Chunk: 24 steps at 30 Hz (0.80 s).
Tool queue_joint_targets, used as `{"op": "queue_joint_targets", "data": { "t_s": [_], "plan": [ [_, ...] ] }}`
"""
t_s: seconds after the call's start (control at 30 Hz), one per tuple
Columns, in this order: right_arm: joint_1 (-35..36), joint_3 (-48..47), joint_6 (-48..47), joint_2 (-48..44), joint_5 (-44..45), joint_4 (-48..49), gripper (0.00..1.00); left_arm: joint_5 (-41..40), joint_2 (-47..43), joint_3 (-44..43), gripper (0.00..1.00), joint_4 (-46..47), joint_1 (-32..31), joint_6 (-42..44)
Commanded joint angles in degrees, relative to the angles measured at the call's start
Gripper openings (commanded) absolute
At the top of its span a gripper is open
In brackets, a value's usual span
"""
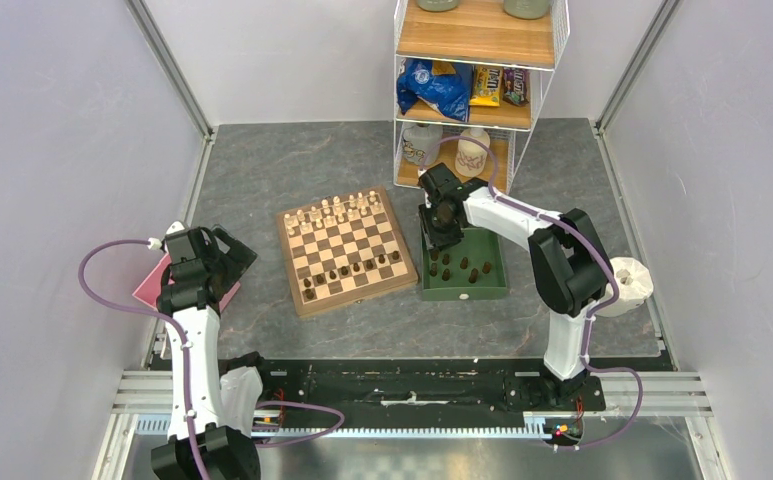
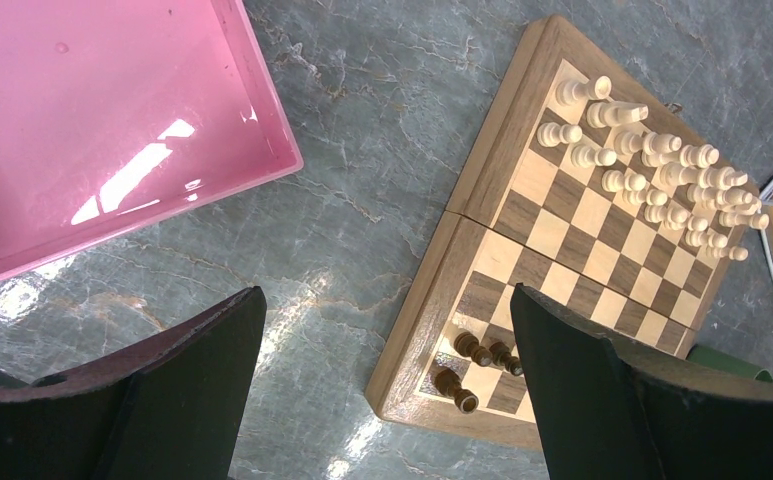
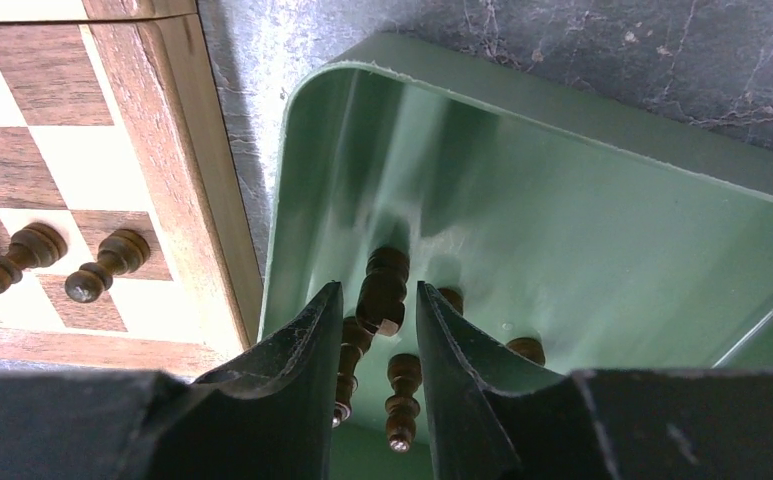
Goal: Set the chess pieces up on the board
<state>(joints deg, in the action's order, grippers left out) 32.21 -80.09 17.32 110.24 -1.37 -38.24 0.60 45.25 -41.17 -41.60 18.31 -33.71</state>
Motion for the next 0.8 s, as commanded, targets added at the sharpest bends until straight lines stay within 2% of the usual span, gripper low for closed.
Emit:
{"op": "queue_joint_targets", "data": {
  "t_s": [0.0, 0.53, 0.77],
  "plan": [
    [0.6, -2.4, -1.2, 0.8, -0.5, -0.6, 0.4, 1.2, -0.6, -0.8, 1.0, 1.9, 0.4, -0.2],
    [1.3, -3.1, -1.6, 1.4, 1.0, -2.1, 0.31, 1.6, -0.5, -0.7, 1.0, 2.0, 0.5, -0.2],
    [1.5, -3.4, -1.4, 1.1, 1.0, -2.3, 0.21, 1.7, -0.5, -0.7, 1.0, 2.0, 0.6, -0.2]
  ]
}}
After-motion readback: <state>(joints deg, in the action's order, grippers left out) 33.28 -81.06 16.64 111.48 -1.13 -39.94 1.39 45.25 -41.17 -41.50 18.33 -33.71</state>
